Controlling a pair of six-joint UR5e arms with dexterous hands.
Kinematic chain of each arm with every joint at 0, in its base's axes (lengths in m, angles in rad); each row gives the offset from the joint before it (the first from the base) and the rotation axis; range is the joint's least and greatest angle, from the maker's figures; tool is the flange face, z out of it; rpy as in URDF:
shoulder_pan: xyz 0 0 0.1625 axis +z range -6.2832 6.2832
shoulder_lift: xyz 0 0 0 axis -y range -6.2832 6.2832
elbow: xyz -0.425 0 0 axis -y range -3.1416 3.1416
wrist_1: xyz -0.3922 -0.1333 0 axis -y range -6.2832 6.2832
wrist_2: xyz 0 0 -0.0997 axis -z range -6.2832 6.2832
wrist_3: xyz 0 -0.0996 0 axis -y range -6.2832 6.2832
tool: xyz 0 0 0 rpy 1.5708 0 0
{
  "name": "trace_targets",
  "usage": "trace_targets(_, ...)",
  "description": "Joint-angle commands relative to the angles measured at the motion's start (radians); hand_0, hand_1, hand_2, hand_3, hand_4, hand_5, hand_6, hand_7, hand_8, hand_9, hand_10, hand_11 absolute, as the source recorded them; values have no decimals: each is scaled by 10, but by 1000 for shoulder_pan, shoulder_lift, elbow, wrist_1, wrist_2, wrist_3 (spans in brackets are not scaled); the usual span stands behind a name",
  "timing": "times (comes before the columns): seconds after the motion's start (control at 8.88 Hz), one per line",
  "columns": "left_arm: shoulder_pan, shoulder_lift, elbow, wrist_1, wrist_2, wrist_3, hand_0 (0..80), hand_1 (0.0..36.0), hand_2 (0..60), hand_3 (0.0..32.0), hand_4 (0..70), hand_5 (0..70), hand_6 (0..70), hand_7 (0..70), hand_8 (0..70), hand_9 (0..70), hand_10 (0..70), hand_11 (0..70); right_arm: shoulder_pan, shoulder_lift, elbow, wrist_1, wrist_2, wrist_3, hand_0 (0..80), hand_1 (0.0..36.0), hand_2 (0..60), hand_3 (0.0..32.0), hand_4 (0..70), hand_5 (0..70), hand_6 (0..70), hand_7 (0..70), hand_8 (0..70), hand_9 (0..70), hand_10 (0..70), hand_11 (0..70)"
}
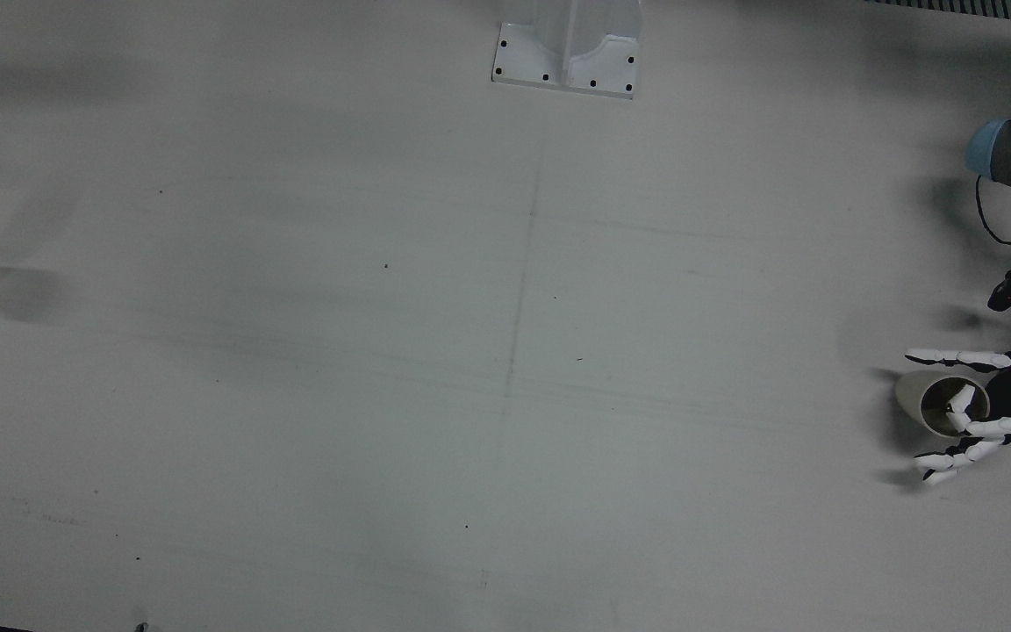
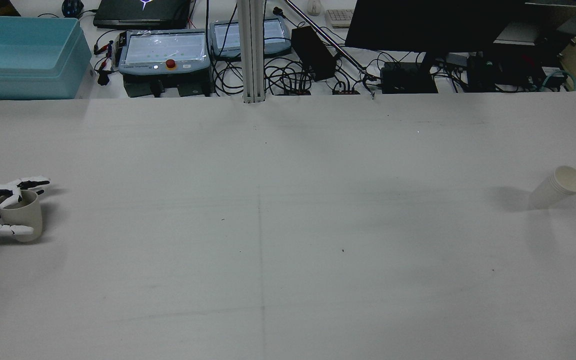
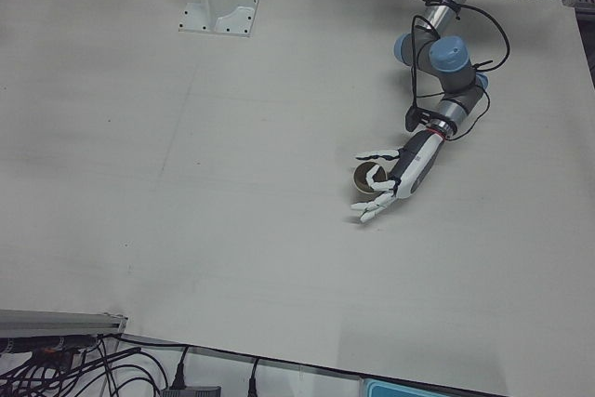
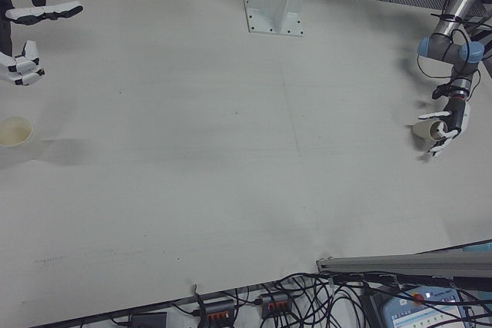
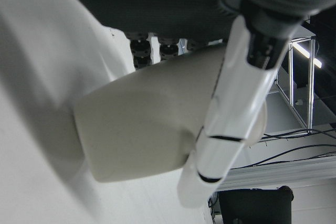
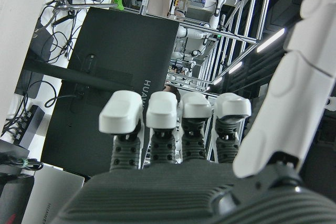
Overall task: Pour water
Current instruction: 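Close the left hand fingers around the white paper cup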
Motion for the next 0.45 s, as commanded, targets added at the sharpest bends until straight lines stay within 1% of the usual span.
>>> trace_targets(0.0,6,0,0,7,-9,-18,800,360,600,0,700,700,194,218,104,104,102,178,26,2,1,2,0,2,561,61,0,0,379,700,622,700,700,700,700,700)
trace_targets(0.23,5,-8,0,13,-9,-34,800,360,600,0,700,700,200,224,103,103,99,173,43,5,4,0,-5,3,565,64,0,0,389,700,629,700,700,700,700,700)
trace_targets(0.34,5,-8,-2,14,-9,-49,800,360,600,0,700,700,202,225,104,104,99,173,61,8,4,0,-27,2,566,65,0,0,394,700,631,700,700,700,700,700)
